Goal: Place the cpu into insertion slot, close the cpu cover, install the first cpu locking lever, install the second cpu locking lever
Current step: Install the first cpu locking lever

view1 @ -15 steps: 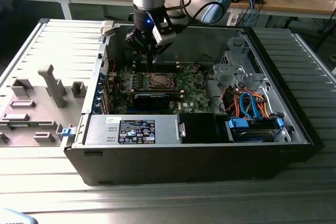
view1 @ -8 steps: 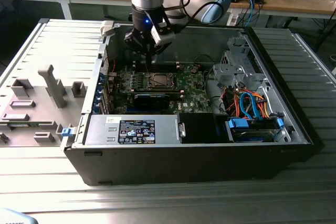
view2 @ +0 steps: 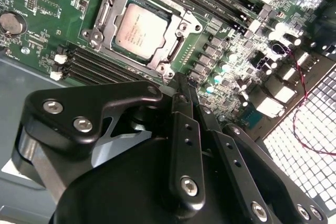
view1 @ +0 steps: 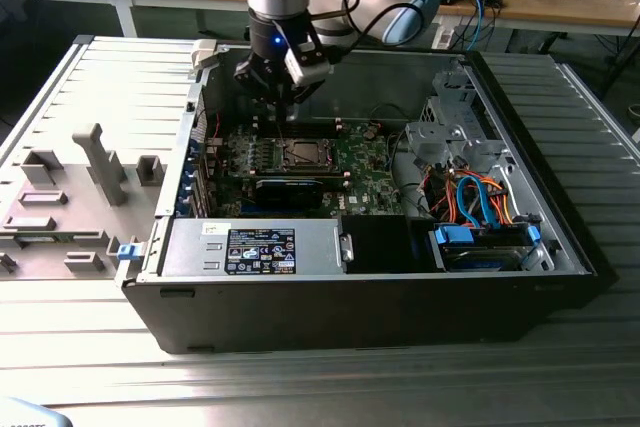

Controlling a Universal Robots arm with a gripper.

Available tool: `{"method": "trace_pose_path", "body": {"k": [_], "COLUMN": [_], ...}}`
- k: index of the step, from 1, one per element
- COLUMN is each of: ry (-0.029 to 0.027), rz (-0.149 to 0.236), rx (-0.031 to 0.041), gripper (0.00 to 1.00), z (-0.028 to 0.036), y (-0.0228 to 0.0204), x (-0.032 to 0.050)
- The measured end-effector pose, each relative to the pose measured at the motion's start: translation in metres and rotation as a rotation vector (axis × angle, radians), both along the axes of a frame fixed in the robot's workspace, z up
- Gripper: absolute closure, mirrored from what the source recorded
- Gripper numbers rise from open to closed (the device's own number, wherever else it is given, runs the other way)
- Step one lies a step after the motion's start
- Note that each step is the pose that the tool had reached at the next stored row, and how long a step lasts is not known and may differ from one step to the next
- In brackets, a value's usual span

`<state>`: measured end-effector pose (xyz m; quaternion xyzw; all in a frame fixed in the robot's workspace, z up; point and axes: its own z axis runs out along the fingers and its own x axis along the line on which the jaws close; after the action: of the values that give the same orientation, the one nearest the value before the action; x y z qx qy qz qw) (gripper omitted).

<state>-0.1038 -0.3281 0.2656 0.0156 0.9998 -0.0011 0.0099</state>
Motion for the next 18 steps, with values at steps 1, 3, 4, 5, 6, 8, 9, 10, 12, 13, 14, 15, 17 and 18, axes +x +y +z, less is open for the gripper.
{"method": "trace_pose_path", "body": {"k": [1,3,4,5,6,8,9,10,12,13,14,15,17,18], "ry": [0.0,0.0001,0.0001,0.0001,0.0,0.0,0.0,0.0001,0.0001,0.0,0.0001,0.0,0.0001,0.0001], "rz": [0.0,0.0,0.0,0.0,0.0,0.0,0.0,0.0,0.001,0.001,0.001,0.001,0.001,0.001], "rx": [0.0,-0.0001,-0.0001,0.0,0.0001,0.0,0.0001,0.0001,0.0001,0.0001,0.0001,0.0002,0.0001,0.0001], "gripper": [0.89,0.89,0.89,0.89,0.89,0.89,0.89,0.89,0.89,0.89,0.89,0.89,0.89,0.89], "z": [0.0,0.0,0.0001,0.0,0.0,0.0,0.0,0.0,0.0,0.0,0.0,-0.0001,-0.0001,-0.0002], "y": [0.0001,0.0001,0.0002,0.0002,0.0003,0.0003,0.0003,0.0003,0.0004,0.0004,0.0004,0.0004,0.0004,0.0004], "x": [-0.0007,-0.0027,-0.004,-0.0053,-0.0062,-0.0072,-0.0077,-0.0083,-0.009,-0.0092,-0.0097,-0.0099,-0.0108,-0.0113]}}
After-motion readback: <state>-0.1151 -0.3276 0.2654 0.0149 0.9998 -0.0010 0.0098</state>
